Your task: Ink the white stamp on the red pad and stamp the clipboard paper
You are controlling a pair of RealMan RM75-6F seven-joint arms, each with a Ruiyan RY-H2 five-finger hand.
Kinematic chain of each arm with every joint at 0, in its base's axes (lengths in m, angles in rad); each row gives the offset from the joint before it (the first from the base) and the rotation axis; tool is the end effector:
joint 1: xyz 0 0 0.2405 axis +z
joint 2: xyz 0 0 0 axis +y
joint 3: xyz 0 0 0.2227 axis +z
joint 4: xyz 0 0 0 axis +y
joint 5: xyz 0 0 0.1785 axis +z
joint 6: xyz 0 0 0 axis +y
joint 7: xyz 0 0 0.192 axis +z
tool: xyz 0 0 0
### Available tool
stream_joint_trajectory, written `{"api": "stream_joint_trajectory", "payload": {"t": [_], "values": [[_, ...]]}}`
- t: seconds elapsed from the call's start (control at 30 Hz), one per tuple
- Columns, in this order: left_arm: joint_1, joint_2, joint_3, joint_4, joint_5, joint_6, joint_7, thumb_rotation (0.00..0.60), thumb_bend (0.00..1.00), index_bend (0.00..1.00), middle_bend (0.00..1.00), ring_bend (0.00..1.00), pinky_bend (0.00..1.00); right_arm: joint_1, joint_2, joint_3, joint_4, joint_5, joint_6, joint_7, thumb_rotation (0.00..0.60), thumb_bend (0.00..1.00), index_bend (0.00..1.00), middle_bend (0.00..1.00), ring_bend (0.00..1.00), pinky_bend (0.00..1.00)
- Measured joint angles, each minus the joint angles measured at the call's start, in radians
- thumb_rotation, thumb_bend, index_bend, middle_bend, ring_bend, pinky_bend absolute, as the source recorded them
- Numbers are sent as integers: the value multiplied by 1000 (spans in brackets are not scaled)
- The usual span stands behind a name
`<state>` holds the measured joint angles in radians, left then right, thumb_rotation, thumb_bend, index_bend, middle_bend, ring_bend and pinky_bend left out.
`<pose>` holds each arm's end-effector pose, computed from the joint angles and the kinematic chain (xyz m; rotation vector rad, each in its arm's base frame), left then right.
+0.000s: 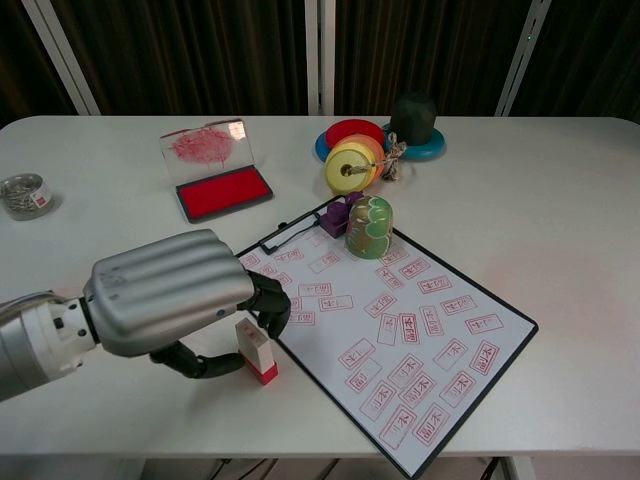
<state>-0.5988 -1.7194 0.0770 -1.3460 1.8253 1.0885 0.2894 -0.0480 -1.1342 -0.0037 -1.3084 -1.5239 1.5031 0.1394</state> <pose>-0.0812 0.2290 -0.0742 -2.3511 -0.4546 -1.1143 -0.3410 -0.1745 0.1932 1.3793 -0.8847 0.6826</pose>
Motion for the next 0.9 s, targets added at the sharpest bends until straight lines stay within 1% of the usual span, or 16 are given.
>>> {"api": "stream_joint_trajectory", "payload": {"t": [0.2, 0.33, 0.63, 0.9], "values": [[-5, -6, 5, 8, -5, 3, -3, 600, 319, 480, 486, 947, 1000, -1, -2, 0, 5, 1, -1, 3, 600, 247, 0, 0, 0, 0], [-8, -11, 7, 17, -14, 2, -11, 600, 347, 496, 500, 951, 1000, -2, -3, -1, 8, 3, -2, 4, 600, 247, 0, 0, 0, 0], [-13, -19, 11, 36, -20, 20, -45, 600, 403, 568, 560, 989, 1000, -2, -5, 0, 13, 7, -9, 6, 600, 249, 0, 0, 0, 0], [-13, -25, 12, 46, -27, 38, -70, 600, 415, 585, 574, 997, 1000, -3, -3, 1, 11, 10, -7, 4, 600, 249, 0, 0, 0, 0]]}}
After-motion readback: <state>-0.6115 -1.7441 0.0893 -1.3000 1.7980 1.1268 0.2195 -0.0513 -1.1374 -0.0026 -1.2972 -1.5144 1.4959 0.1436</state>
